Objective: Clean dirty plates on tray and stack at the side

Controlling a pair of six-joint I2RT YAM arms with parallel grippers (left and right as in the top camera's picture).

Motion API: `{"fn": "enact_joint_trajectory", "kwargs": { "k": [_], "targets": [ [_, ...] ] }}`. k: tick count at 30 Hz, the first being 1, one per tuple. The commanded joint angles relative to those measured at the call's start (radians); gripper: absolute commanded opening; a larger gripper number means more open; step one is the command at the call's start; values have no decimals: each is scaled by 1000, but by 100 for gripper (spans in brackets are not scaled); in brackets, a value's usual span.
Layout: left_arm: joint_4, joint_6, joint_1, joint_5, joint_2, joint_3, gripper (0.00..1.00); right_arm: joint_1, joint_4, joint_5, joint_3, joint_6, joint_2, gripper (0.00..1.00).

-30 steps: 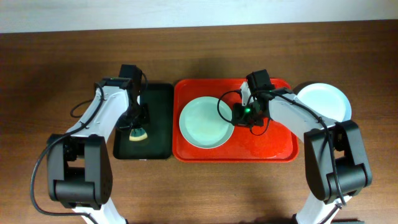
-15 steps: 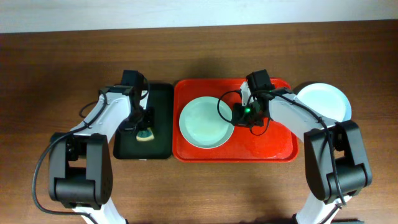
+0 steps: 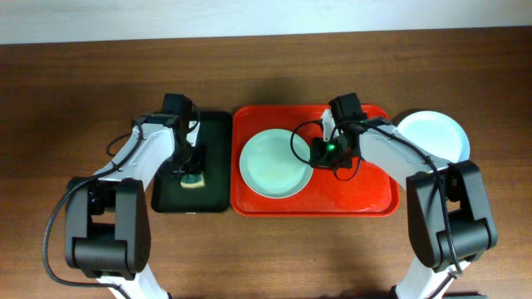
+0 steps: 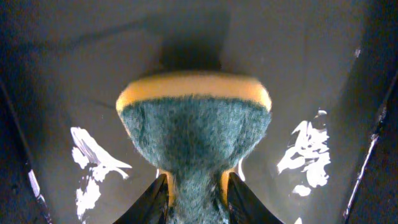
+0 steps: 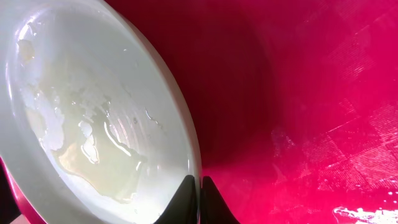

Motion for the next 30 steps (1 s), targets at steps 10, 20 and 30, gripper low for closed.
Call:
{"fn": "enact_joint_trajectory", "kwargs": {
  "k": [10,20,30],
  "targets": [
    [-132,-44,98,-16,-238,261,97,0,0,5,8,-13,6,13],
    [-146,-127,296,-12,-323,296,99,0,4,10,8,-13,7,22],
    [-147,-127,296,-11,-323,296,99,22,23,61,6,-12,21,26]
  ]
}}
